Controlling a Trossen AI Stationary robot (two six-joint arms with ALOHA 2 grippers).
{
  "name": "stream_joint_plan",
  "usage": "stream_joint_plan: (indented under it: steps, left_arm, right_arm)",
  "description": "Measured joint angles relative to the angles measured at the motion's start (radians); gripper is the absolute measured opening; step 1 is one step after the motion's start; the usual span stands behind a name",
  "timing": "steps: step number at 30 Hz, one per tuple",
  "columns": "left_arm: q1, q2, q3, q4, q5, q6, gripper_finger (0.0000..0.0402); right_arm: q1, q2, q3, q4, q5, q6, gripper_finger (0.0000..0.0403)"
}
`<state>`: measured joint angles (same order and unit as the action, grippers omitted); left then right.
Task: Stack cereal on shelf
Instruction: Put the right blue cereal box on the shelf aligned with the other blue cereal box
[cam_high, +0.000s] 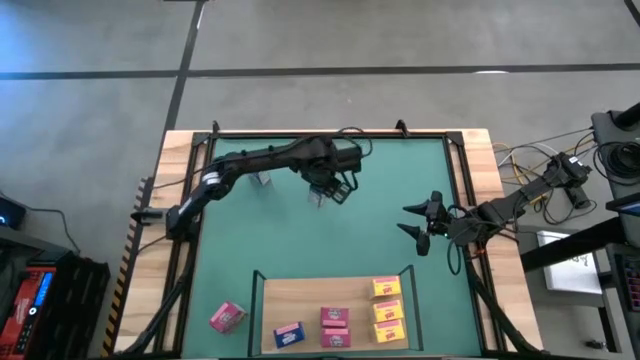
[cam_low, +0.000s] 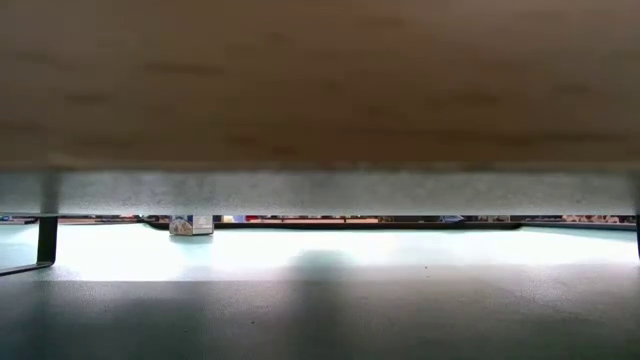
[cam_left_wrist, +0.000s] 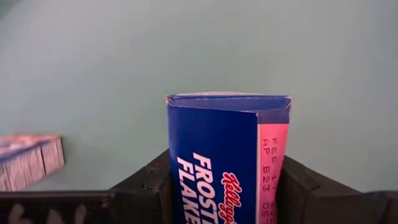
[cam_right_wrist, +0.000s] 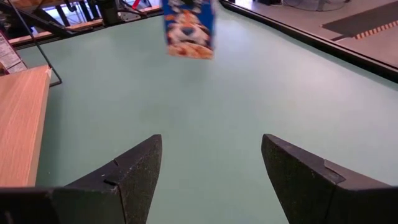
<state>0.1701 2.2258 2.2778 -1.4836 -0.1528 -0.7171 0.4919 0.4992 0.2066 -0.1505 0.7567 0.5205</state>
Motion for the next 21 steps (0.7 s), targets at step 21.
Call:
stream_joint_plan:
  steps: [21]
  left_arm:
    - [-0.508, -0.529, -0.653, 0.238, -0.110, -0.293, 0.0155]
  right_arm:
    - [0.000, 0.000, 0.000, 0.000, 0.000, 0.000, 0.0265]
